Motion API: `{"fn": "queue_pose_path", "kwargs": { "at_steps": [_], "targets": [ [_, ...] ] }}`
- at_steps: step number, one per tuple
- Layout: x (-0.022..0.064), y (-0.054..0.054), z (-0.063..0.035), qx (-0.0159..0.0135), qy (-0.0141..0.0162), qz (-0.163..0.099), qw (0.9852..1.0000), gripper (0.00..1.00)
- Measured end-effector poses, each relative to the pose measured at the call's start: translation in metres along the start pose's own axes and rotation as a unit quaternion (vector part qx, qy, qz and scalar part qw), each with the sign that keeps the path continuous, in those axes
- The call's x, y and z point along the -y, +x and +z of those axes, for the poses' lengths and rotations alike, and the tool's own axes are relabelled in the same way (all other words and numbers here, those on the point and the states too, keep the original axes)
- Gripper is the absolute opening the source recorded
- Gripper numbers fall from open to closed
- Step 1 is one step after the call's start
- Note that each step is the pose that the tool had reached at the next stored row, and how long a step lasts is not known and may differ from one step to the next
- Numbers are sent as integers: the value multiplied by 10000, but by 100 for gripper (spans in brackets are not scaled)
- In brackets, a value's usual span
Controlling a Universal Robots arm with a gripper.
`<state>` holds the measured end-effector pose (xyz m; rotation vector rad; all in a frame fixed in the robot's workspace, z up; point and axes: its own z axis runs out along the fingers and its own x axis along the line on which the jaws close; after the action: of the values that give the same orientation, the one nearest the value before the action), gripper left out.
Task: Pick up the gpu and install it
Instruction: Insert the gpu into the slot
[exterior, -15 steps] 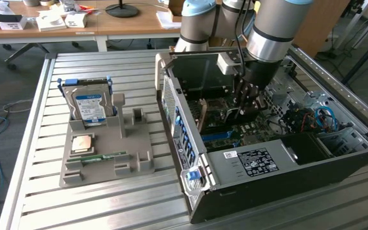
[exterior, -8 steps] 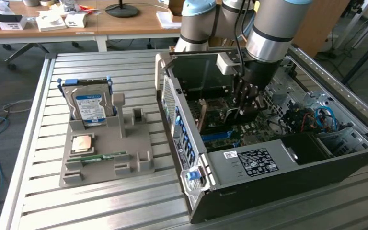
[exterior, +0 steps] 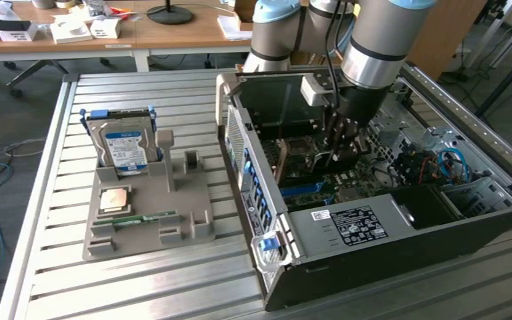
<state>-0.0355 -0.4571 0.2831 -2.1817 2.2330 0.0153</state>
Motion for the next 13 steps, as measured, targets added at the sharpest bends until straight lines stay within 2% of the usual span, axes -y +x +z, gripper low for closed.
{"fn": "queue_pose_path", "kwargs": {
  "at_steps": [12, 13],
  "targets": [
    [-5, 1, 69, 15, 9, -5, 10000, 26],
    [-27, 2, 77, 18, 12, -6, 10000, 26]
  ]
}}
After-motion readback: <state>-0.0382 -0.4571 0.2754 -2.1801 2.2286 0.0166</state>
